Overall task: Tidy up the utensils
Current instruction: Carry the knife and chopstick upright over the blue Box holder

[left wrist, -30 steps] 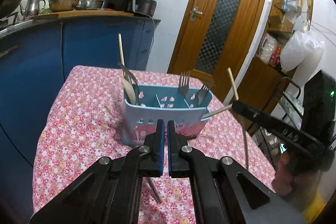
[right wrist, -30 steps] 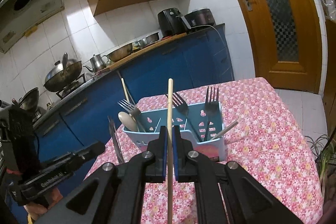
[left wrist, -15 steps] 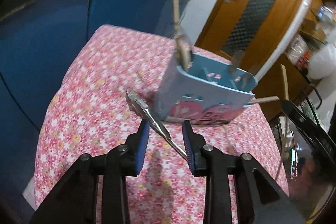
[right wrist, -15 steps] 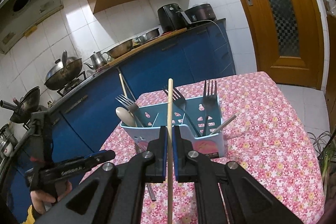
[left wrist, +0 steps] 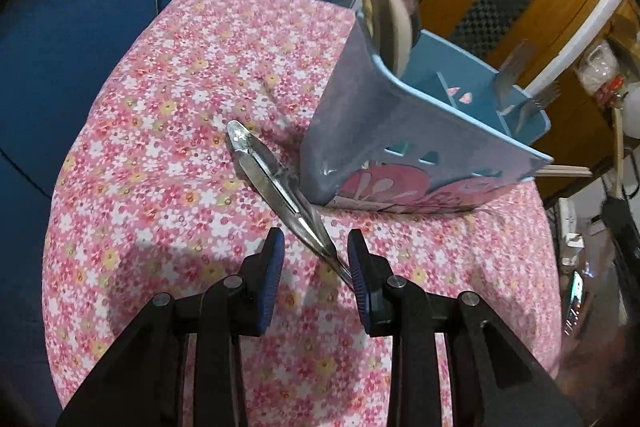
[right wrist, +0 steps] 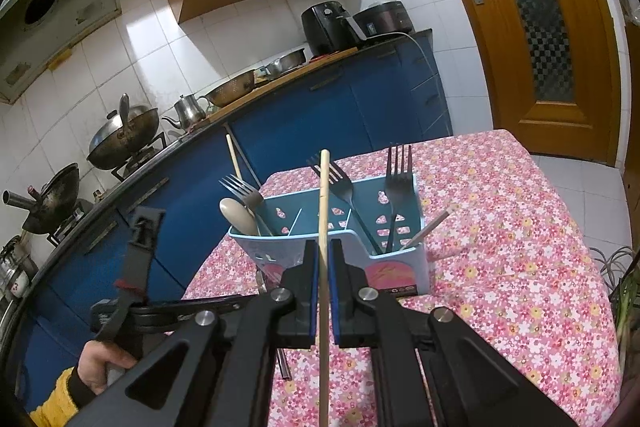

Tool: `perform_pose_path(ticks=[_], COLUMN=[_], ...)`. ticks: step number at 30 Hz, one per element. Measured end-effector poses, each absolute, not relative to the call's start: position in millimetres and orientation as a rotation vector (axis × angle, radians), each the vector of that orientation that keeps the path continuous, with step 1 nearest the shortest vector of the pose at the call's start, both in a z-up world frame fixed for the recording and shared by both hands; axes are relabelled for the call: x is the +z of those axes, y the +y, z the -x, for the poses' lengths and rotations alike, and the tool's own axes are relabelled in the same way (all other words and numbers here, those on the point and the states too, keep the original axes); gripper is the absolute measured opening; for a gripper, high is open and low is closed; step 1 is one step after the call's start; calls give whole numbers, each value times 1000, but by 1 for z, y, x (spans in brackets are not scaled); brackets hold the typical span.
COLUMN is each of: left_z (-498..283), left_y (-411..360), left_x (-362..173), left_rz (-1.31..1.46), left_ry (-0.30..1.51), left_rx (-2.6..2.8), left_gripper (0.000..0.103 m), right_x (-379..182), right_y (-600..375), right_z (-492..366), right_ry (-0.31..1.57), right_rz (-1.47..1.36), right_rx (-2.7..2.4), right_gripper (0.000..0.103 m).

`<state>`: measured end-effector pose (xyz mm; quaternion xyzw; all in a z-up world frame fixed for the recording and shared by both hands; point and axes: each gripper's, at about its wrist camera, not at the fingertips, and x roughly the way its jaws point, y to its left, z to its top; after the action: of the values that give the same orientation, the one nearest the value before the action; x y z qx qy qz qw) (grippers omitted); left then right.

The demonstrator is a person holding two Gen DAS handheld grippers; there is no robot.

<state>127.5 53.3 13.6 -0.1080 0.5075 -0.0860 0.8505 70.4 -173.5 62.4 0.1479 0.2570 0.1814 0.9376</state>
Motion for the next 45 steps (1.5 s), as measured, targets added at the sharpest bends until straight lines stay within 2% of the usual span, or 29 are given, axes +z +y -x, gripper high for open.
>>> perform_pose_path(ticks=[7, 11, 18, 19, 22, 24, 25, 26, 35, 45], left_z=[-150, -158, -164, -163, -159, -158, -157, -156, -121, -74], left_y=[45, 36, 12, 11, 16, 23, 26, 27, 37, 55], left_x=[5, -1, -3, -2, -2, -3, -3, -2, -10, 21], left_rz=[223, 261, 210, 210, 237, 299, 328, 353, 499, 516], left_ry=[1150, 1172, 1147, 1145, 1135, 1134, 1129, 1123, 1060, 913], left_rx=[-102, -89, -56, -59, -39, -58, -73, -98, -241, -329], left_gripper=[33, 38, 41, 40, 16, 13, 3, 1, 0, 0], right_x=[57, 52, 49, 50, 50, 49, 49, 49, 52, 57], right_y=[-186, -194, -201, -201, -202, -203, -203, -203, -197, -184], right_z=[-73, -76, -76, -76, -76, -75, -75, -74, -68, -61], right_ry=[529, 536, 537, 535, 534, 533, 534, 535, 533, 518], right_rz=[-323, -347, -357, -356, -357, -364, -372, -378, -372, -354], right_rx=[371, 379, 383, 384, 386, 385, 385, 386, 388, 400], right_gripper=[6, 6, 6, 6, 6, 6, 6, 6, 6, 6])
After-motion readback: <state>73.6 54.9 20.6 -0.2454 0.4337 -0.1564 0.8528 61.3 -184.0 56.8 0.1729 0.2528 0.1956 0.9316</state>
